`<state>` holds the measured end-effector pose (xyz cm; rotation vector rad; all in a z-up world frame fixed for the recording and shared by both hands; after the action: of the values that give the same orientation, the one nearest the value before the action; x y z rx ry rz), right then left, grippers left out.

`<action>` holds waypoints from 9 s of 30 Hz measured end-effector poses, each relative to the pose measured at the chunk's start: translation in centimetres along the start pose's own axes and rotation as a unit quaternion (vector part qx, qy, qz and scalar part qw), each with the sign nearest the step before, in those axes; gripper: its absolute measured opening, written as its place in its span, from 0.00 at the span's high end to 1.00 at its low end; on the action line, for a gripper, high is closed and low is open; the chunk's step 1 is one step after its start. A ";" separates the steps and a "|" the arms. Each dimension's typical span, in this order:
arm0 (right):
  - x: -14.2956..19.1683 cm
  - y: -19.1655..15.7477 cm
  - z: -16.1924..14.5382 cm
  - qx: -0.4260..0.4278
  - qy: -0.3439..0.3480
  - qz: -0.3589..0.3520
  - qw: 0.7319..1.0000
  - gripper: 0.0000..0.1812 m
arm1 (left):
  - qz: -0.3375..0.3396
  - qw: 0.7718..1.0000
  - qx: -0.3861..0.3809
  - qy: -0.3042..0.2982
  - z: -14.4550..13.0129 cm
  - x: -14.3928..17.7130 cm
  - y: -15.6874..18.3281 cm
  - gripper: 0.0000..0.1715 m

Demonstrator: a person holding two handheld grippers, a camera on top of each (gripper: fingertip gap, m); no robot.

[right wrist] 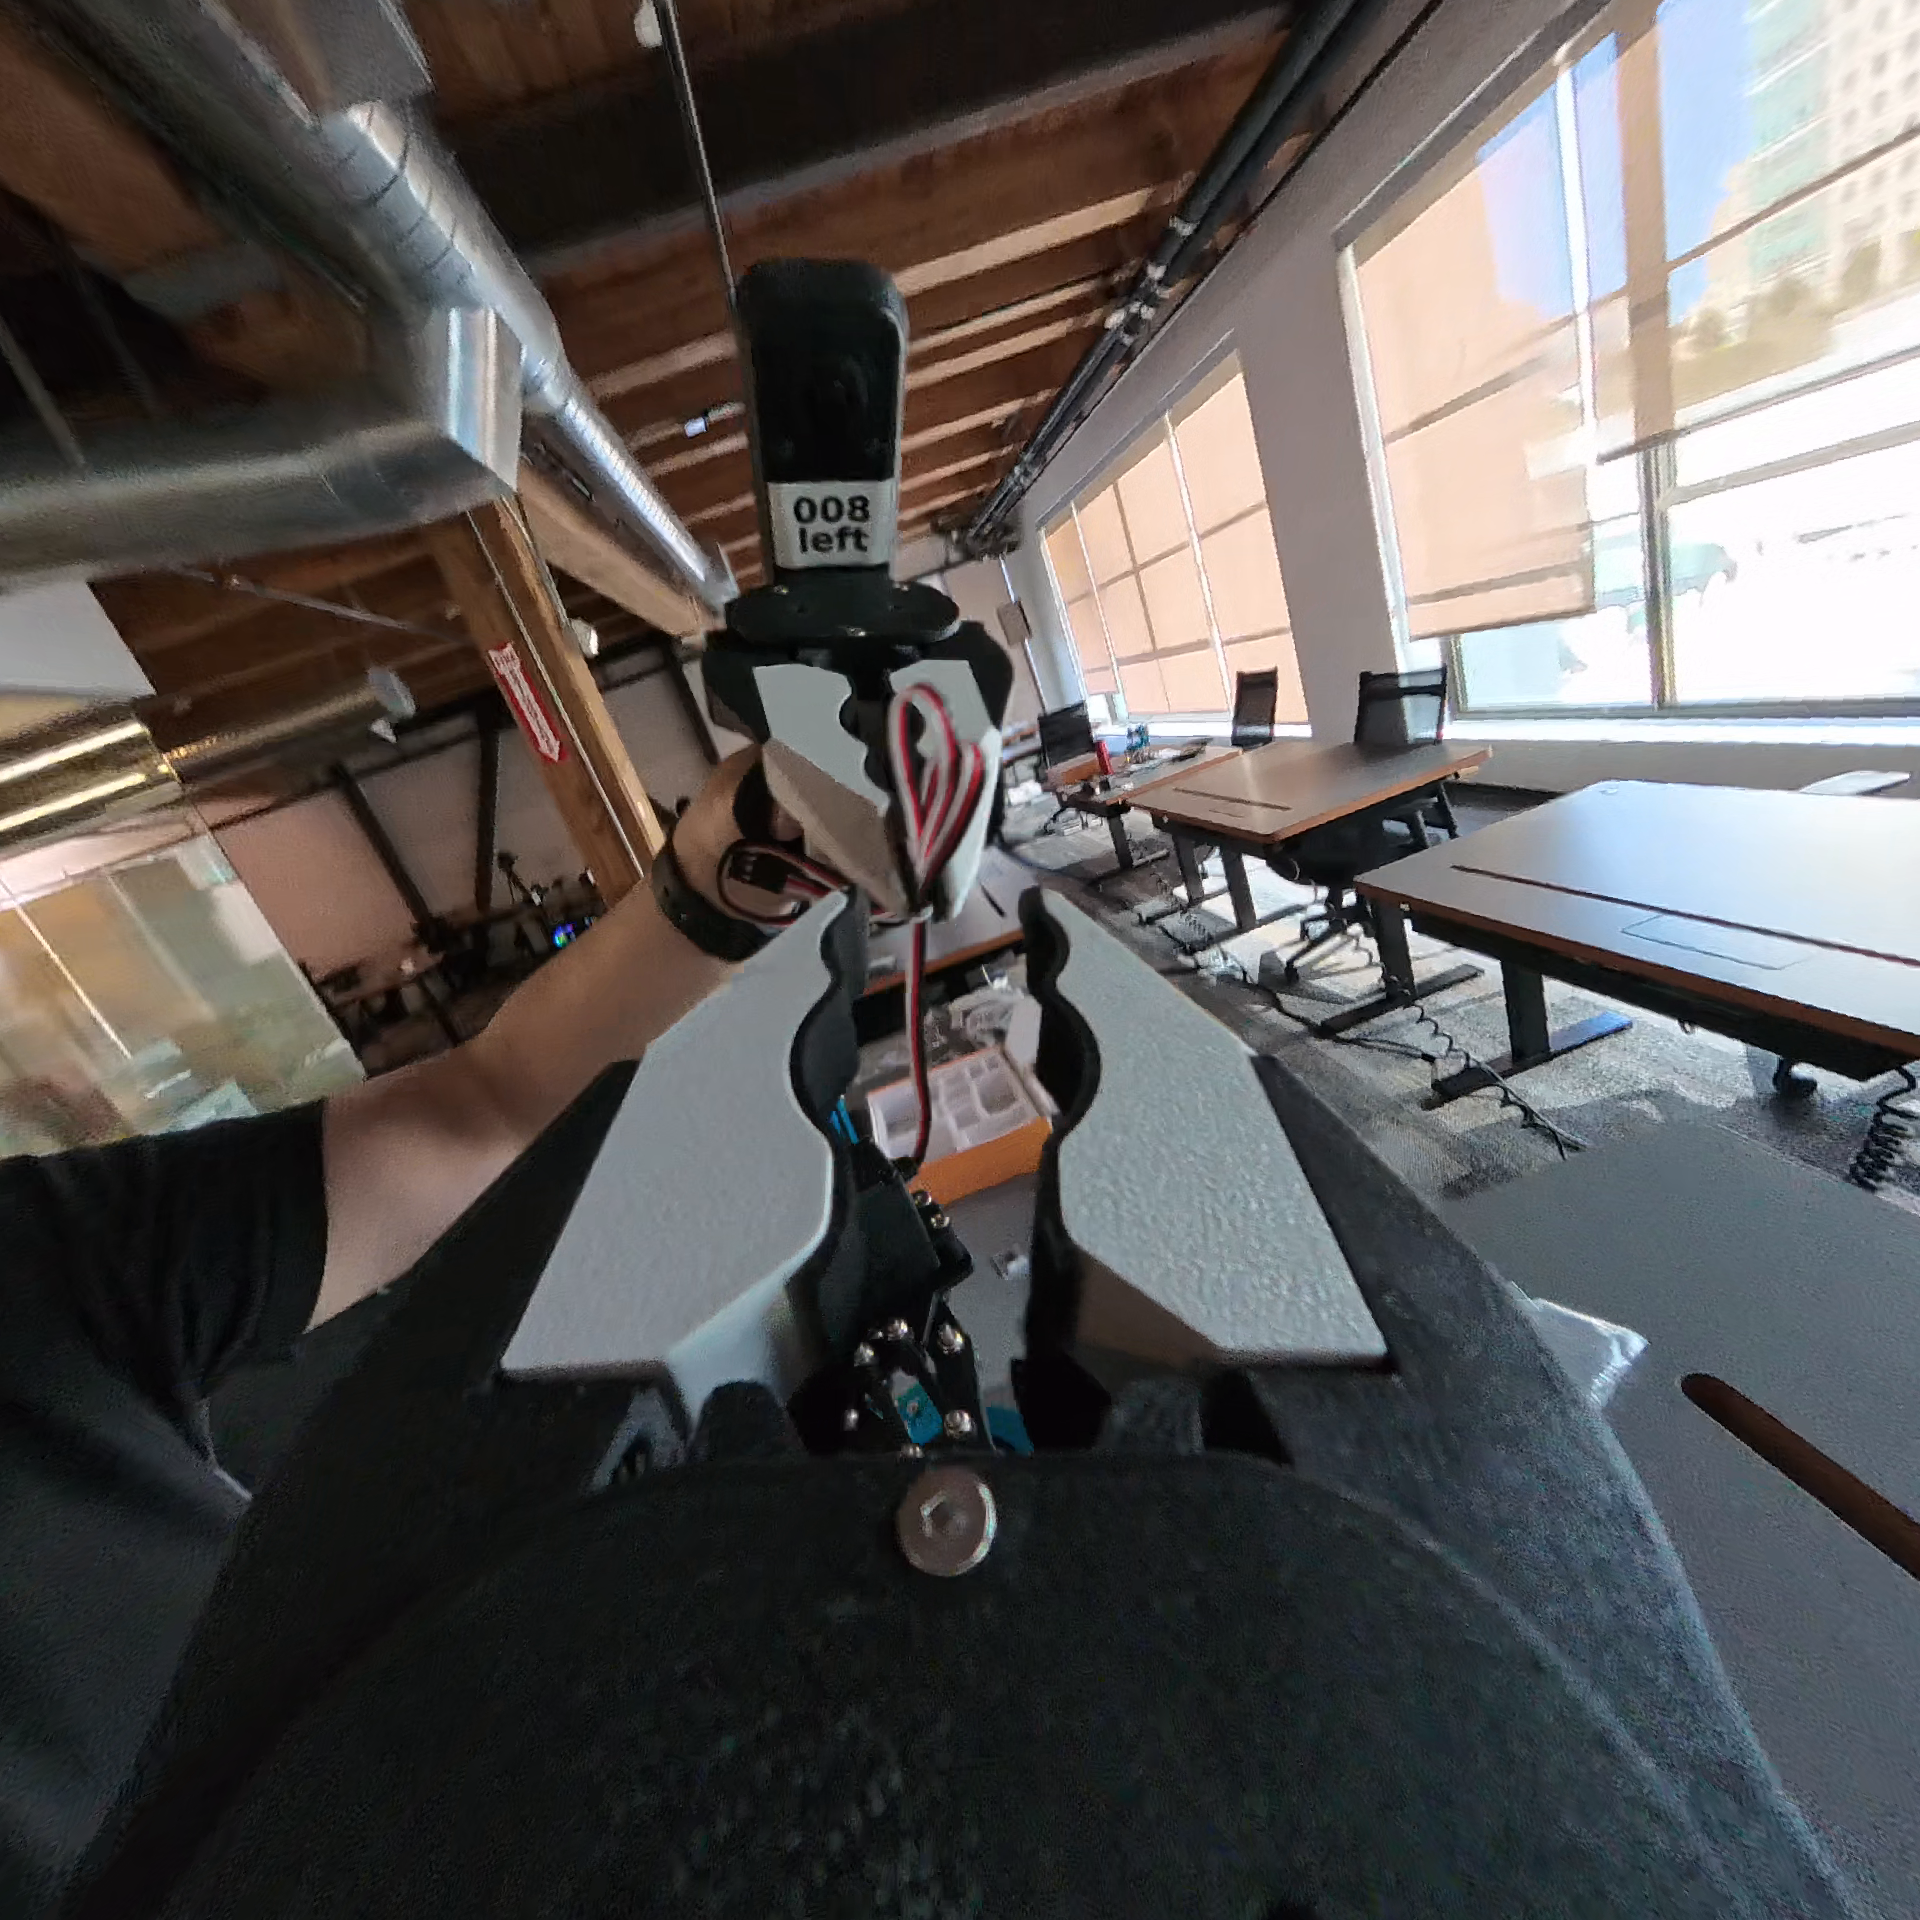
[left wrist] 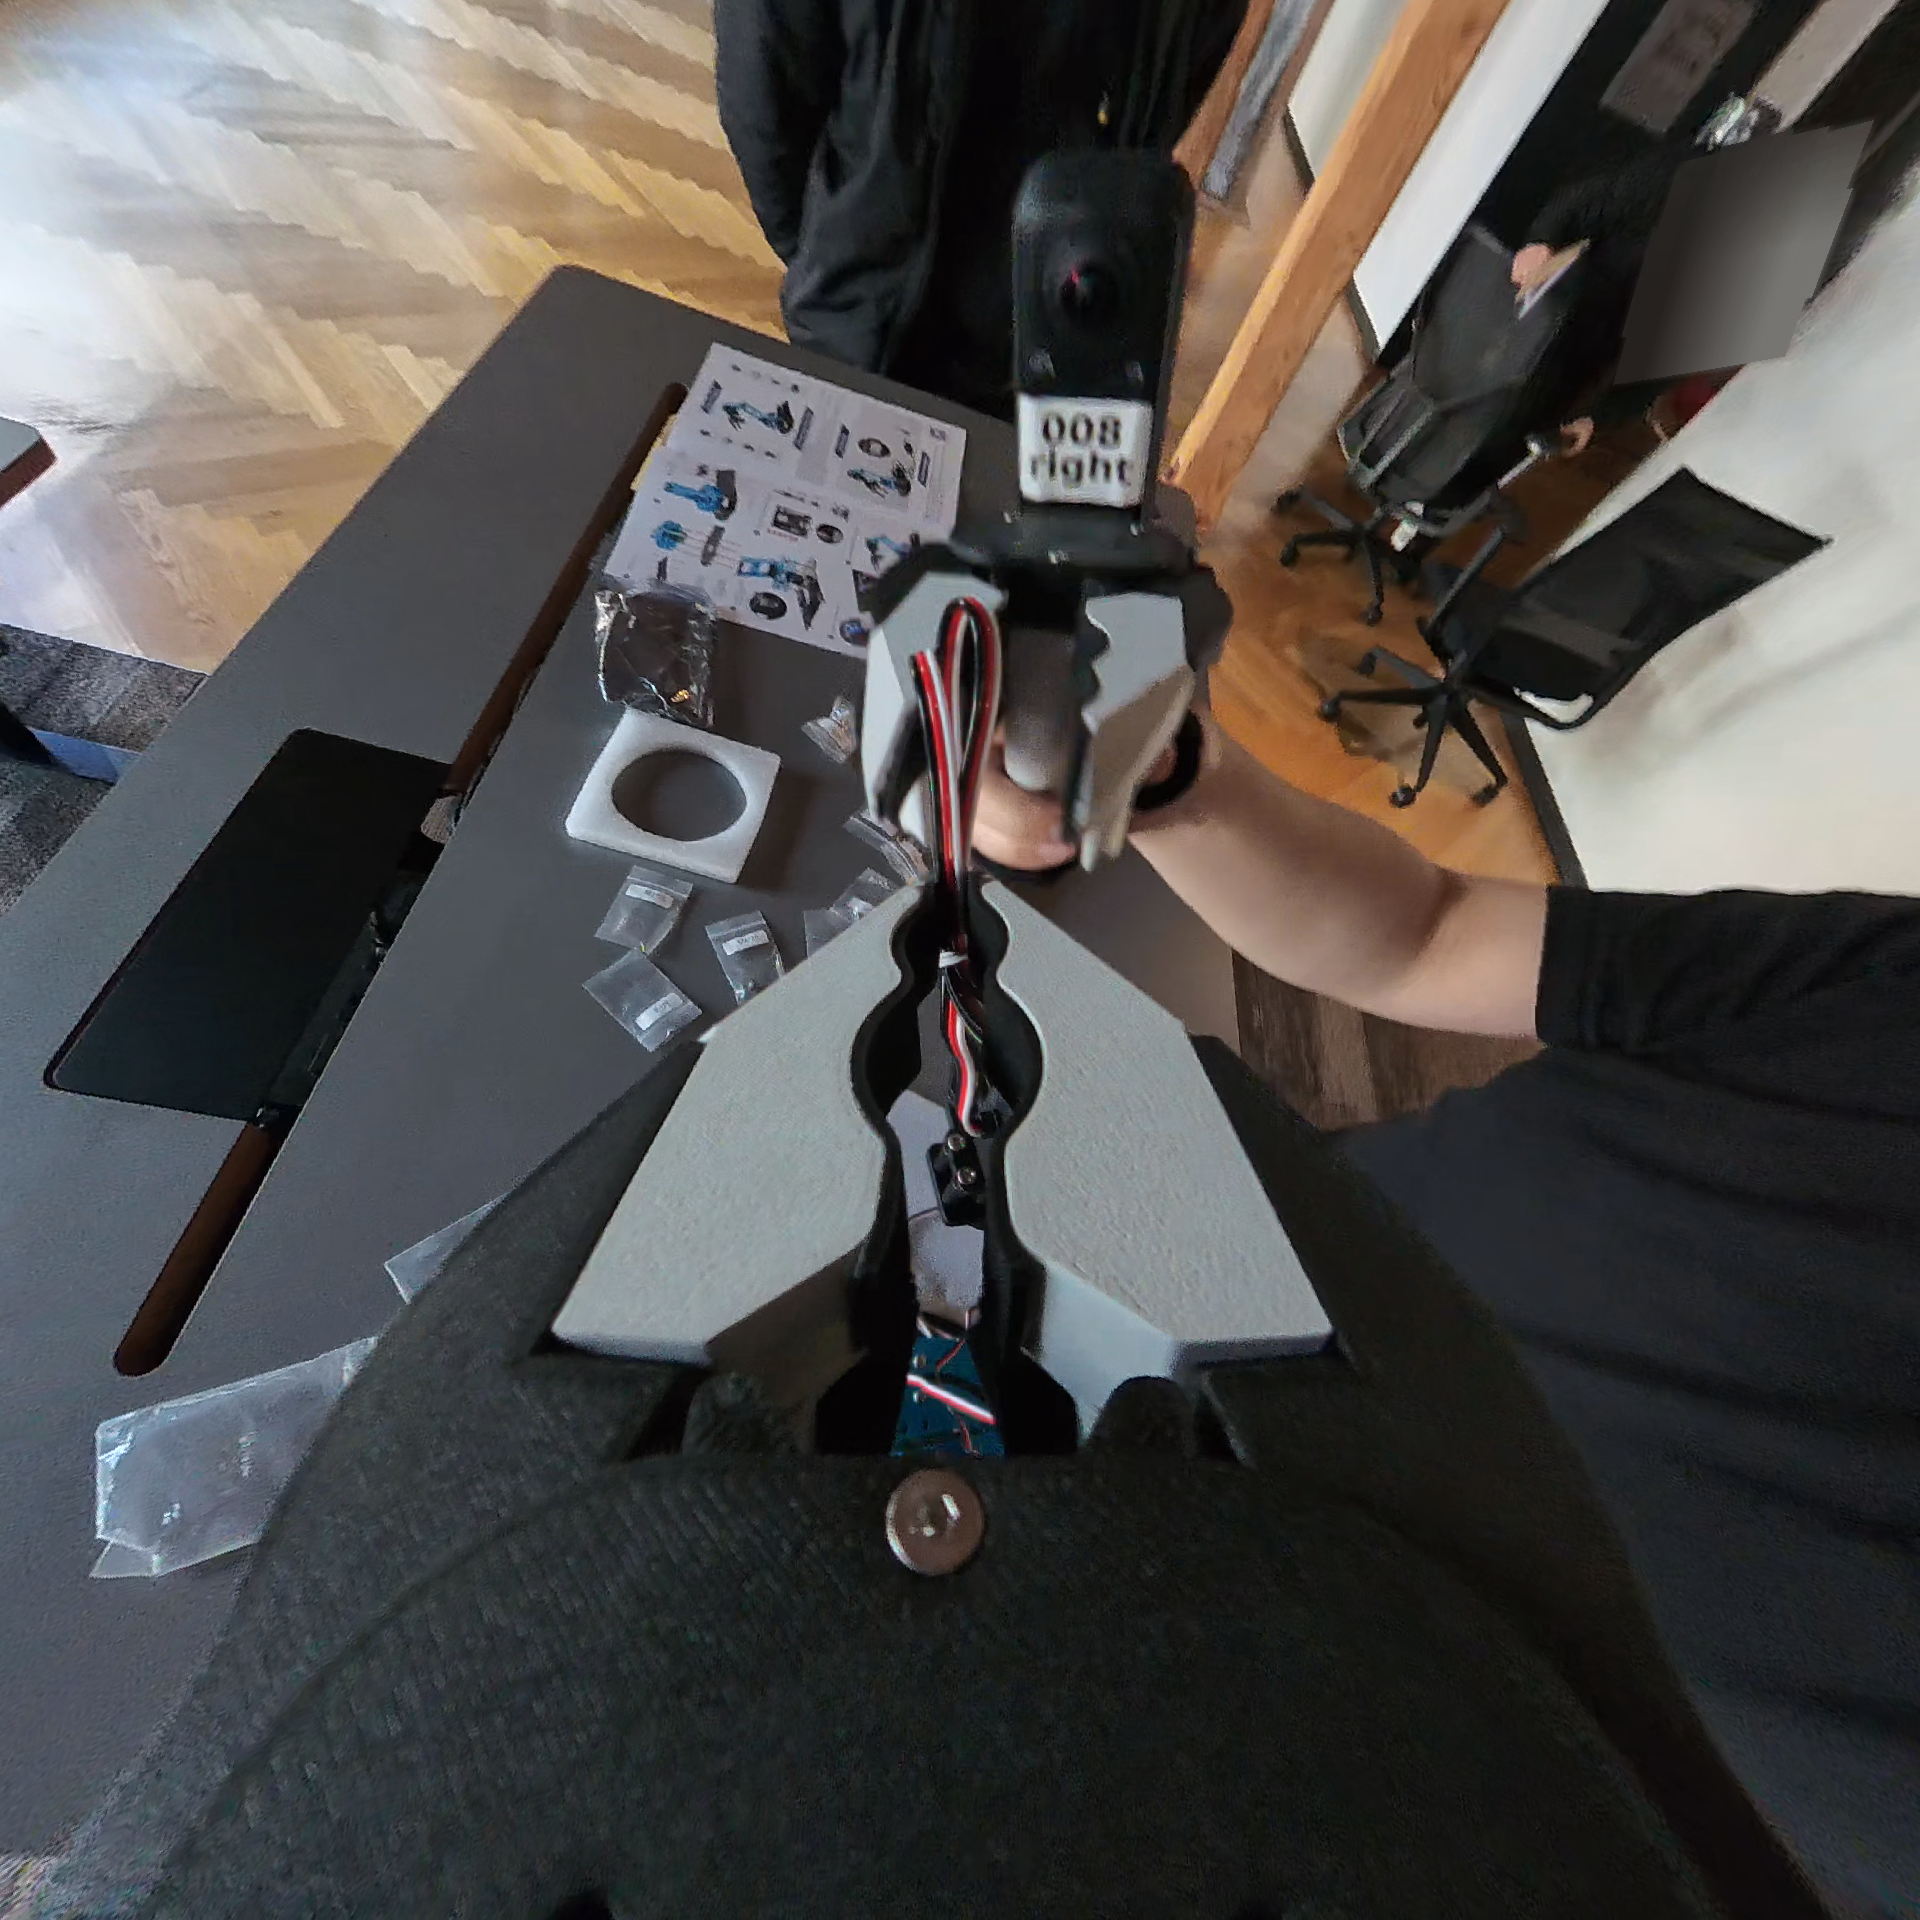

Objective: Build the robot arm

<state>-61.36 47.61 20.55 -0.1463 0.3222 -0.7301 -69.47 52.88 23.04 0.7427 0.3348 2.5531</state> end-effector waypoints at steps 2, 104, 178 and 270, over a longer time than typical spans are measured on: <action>-0.7 -0.6 -0.9 -0.014 0.003 0.008 1.000 0.79 | 0.011 1.000 0.011 0.017 -0.1 -0.1 -0.3 0.99; -1.2 -2.6 -1.2 0.098 -0.055 -0.255 0.960 0.96 | 0.103 0.993 0.050 0.010 2.0 -1.7 0.4 0.99; -3.4 -1.9 -1.9 -0.051 -0.051 -0.065 0.995 0.95 | 0.101 0.995 -0.008 -0.004 1.8 -1.9 1.6 0.99; -6.5 -1.7 -4.1 0.254 -0.231 -0.232 0.910 0.98 | 0.129 0.978 0.159 -0.023 -0.2 7.0 0.5 1.00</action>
<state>-68.39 50.68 18.65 0.1068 -0.3769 -1.1976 -74.99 55.84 26.14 1.0185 0.6851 2.7524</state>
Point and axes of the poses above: each gripper's, where its closed fingertips meet, x back along the fingers, z out of its top, y = z × x across the jaws, the point moved 5 cm from there along x, back along the fingers, and after that the axes turned 5 degrees about x, right-handed, at the moved point
